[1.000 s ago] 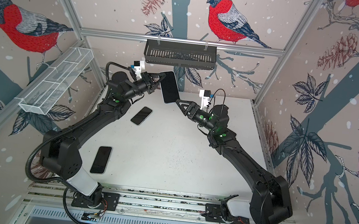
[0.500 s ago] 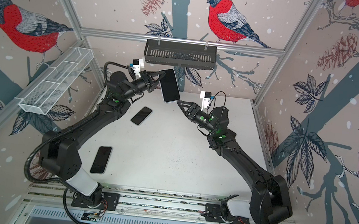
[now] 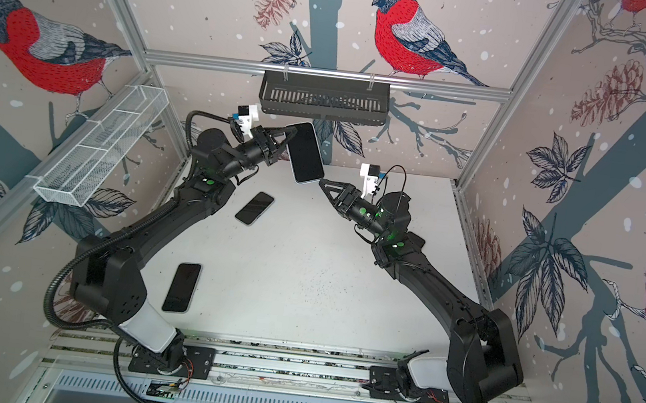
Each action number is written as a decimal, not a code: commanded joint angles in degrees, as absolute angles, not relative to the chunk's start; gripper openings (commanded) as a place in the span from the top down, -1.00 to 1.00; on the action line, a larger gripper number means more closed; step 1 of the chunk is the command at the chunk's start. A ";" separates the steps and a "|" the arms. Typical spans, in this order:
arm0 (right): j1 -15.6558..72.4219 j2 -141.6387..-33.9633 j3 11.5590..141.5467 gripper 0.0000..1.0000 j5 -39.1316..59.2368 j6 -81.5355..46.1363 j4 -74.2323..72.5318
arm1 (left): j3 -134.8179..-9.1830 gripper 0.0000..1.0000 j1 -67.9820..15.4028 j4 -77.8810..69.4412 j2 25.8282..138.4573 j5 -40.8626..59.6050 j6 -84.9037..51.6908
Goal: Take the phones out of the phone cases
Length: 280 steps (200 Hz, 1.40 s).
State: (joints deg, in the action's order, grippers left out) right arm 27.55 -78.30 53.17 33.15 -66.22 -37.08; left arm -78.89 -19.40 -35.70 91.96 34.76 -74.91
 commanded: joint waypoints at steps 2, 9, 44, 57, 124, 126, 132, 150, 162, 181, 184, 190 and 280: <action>27.45 -78.56 53.48 -0.23 33.14 -67.07 -40.24 | -79.34 1.00 -19.73 -42.03 91.98 36.53 -75.37; 27.38 -78.74 53.44 -0.23 33.20 -67.15 -40.42 | -79.47 1.00 -19.82 -41.79 92.10 36.69 -74.99; 26.84 -79.47 53.77 -0.21 33.25 -68.53 -42.04 | -79.30 1.00 -20.65 -42.27 92.61 37.71 -74.71; 26.65 -79.84 53.95 -0.20 33.44 -68.91 -42.33 | -78.80 1.00 -20.82 -42.62 92.64 37.79 -74.93; 26.45 -80.68 53.39 0.10 35.46 -71.13 -45.29 | -77.67 1.00 -21.09 -42.74 92.98 37.68 -74.46; 26.46 -80.73 53.36 0.13 35.54 -71.22 -45.31 | -77.51 1.00 -21.09 -42.77 92.99 37.63 -74.47; 26.40 -80.69 53.19 0.21 35.88 -71.61 -45.75 | -77.19 1.00 -21.10 -42.96 93.04 37.45 -74.52; 26.45 -80.85 52.12 0.45 36.94 -73.04 -47.55 | -76.09 1.00 -21.09 -43.23 93.47 37.25 -73.97; 26.45 -81.02 51.22 0.57 37.33 -74.25 -48.79 | -74.85 1.00 -21.09 -43.59 93.72 36.94 -73.54; 26.45 -81.33 49.83 0.74 37.78 -75.66 -50.28 | -72.77 1.00 -21.18 -43.04 94.11 36.45 -71.36; 26.43 -81.44 49.59 0.77 37.81 -75.67 -50.16 | -72.29 1.00 -21.18 -42.92 94.17 36.25 -70.94; 26.34 -81.54 49.32 0.82 37.71 -75.67 -49.30 | -71.25 1.00 -21.26 -42.85 94.30 36.05 -70.19; 25.57 -85.35 43.13 0.99 37.24 -73.66 -35.85 | -57.48 1.00 -22.32 -48.71 100.68 32.85 -65.18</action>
